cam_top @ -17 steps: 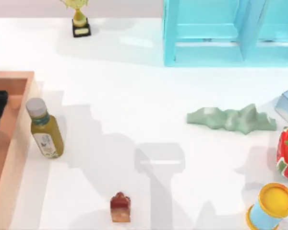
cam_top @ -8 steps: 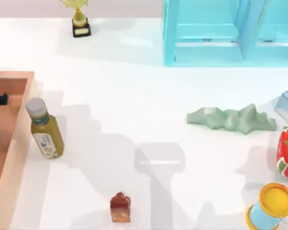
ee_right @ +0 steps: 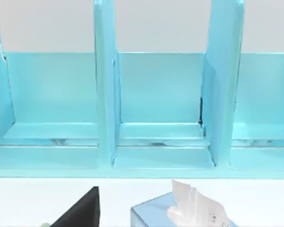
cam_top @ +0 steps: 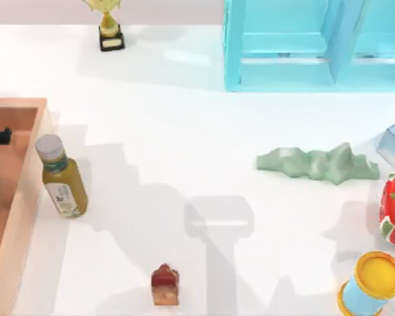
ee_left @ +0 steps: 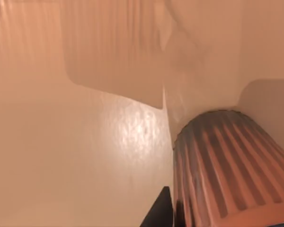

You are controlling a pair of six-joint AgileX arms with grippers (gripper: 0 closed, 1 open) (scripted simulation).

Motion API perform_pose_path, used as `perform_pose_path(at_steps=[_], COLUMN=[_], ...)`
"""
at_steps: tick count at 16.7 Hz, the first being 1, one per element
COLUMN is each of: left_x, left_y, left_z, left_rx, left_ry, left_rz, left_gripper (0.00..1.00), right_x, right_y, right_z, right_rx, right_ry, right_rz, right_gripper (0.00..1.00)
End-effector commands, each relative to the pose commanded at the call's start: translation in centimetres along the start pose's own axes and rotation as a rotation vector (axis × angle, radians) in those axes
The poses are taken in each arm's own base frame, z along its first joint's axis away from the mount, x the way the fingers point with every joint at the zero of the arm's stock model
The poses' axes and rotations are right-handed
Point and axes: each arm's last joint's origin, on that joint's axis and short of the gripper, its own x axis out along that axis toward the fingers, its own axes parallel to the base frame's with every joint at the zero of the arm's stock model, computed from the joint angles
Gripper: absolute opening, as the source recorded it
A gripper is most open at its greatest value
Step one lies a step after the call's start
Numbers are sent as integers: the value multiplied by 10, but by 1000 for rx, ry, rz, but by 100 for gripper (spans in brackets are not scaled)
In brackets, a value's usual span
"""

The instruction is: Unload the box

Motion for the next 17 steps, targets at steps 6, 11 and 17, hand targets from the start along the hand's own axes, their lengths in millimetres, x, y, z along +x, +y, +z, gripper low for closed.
perform_pose_path(at_steps=[6,11,17], left_x=[-14,-71,-122], left_y=[17,42,15], left_z=[7,16,5], left_rx=[-50,-123,-41], left_ry=[-46,-146,-39], left_rz=[15,44,10], left_gripper=[0,0,0], right_x=[0,0,0], right_y=[0,0,0], right_z=[0,0,0], right_rx=[0,0,0], right_ry=[0,0,0], right_rz=[0,0,0], right_gripper=[100,100,100])
